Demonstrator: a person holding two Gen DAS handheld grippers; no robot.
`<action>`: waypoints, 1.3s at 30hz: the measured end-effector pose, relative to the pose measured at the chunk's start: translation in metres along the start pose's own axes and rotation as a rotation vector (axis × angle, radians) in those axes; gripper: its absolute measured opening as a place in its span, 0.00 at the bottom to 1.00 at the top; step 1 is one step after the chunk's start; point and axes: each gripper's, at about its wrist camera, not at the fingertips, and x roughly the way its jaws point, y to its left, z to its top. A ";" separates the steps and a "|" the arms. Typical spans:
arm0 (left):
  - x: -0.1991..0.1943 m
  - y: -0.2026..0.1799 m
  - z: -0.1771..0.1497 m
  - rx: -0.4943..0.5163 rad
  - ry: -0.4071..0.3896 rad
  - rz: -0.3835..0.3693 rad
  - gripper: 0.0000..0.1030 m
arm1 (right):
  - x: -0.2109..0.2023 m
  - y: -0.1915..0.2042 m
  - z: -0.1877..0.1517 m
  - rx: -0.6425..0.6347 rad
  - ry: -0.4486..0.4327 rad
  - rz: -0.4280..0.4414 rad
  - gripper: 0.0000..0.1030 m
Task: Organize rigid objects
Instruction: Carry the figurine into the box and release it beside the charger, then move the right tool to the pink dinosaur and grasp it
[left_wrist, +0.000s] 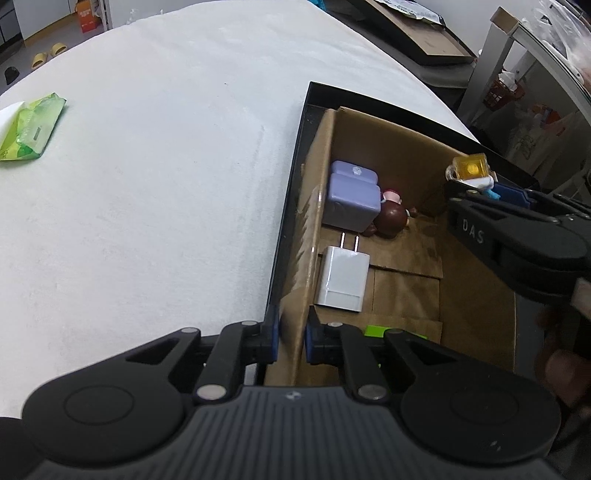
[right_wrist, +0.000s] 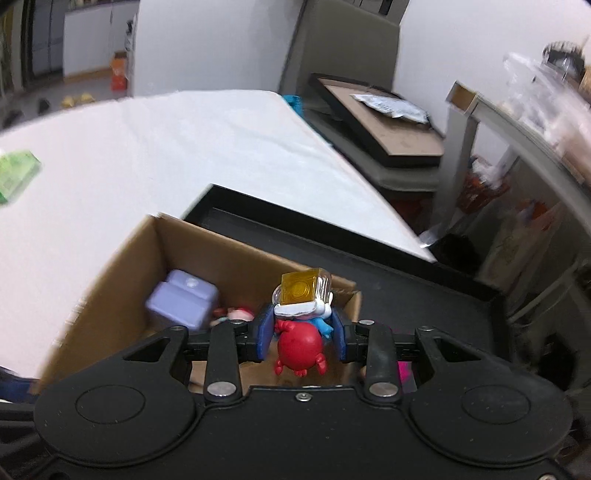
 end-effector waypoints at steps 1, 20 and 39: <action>0.000 0.001 0.001 -0.001 0.000 0.001 0.12 | 0.000 0.002 0.000 -0.012 -0.002 -0.010 0.33; 0.001 -0.005 0.005 0.001 0.018 0.041 0.14 | -0.012 -0.029 0.004 0.127 -0.057 0.013 0.48; 0.001 -0.028 0.030 0.001 0.034 0.117 0.24 | 0.020 -0.102 -0.012 0.421 0.046 0.134 0.57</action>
